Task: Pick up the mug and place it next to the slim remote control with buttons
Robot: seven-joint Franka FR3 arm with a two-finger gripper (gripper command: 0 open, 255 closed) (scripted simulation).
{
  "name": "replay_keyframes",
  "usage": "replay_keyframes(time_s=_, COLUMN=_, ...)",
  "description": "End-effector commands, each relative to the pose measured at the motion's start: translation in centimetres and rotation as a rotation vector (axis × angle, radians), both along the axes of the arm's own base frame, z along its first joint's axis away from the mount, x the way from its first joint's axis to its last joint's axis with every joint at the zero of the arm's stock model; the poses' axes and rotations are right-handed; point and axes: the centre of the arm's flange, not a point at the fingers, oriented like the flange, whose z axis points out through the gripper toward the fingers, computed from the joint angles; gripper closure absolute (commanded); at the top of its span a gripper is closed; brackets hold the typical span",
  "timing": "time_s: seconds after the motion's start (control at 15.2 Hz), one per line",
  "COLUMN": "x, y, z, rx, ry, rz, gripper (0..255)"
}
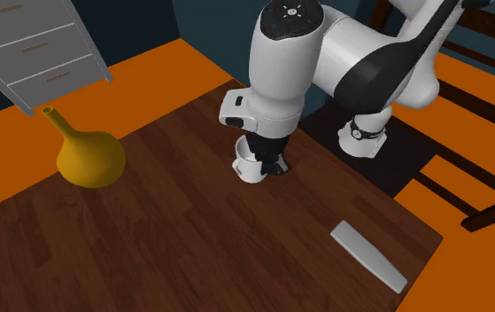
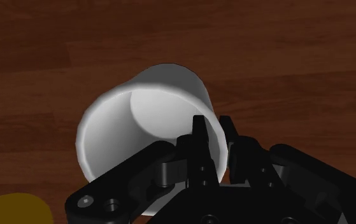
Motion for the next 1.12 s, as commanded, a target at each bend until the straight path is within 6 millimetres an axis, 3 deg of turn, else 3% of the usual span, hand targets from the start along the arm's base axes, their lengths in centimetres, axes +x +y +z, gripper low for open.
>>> replay_keyframes(time_s=0.0, x=-1.9, y=2.2, z=0.1, rx=0.0, ry=0.0, rz=-0.001, gripper=255)
replay_keyframes(time_s=1.06, x=-15.6, y=18.3, z=0.2, rx=0.0, ry=0.0, rz=-0.001, gripper=255)
